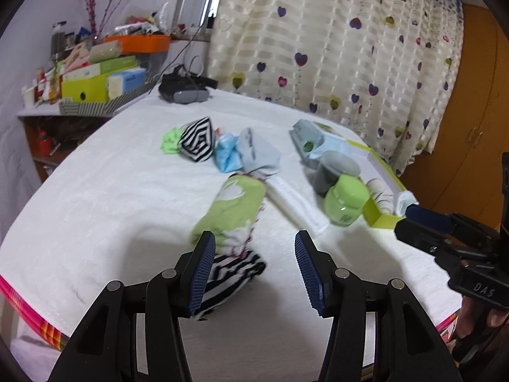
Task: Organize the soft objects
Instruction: 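Move both tools back toward the remaining socks on the table, then grasp the black-and-white striped sock with the left tool while the right tool grasps the green rabbit sock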
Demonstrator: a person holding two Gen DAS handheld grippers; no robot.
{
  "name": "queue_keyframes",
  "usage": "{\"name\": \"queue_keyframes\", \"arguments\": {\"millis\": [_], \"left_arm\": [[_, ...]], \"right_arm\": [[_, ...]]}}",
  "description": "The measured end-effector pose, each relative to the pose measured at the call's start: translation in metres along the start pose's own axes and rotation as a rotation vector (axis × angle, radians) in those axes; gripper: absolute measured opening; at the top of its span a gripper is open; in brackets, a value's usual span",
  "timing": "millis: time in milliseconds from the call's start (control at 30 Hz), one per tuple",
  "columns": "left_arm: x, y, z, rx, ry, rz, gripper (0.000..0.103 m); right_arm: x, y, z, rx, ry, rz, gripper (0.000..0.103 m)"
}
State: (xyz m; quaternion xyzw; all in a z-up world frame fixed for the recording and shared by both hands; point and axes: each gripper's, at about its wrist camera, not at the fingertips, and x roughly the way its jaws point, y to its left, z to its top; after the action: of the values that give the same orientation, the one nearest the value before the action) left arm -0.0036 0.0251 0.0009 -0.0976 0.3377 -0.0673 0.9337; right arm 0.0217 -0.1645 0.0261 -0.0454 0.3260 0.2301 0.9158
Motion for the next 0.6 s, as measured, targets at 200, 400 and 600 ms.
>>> {"name": "queue_keyframes", "arguments": {"millis": [200, 400, 600], "left_arm": [[0.008, 0.016, -0.007, -0.012, 0.028, 0.016, 0.053], [0.015, 0.024, -0.015, -0.010, 0.056, 0.022, 0.056], [0.030, 0.025, -0.024, -0.005, 0.115, 0.024, 0.057]], "right_arm": [[0.015, 0.005, 0.000, -0.010, 0.028, 0.024, 0.047], [0.028, 0.013, 0.002, -0.028, 0.047, 0.049, 0.047], [0.041, 0.023, 0.006, -0.051, 0.065, 0.069, 0.047]]}}
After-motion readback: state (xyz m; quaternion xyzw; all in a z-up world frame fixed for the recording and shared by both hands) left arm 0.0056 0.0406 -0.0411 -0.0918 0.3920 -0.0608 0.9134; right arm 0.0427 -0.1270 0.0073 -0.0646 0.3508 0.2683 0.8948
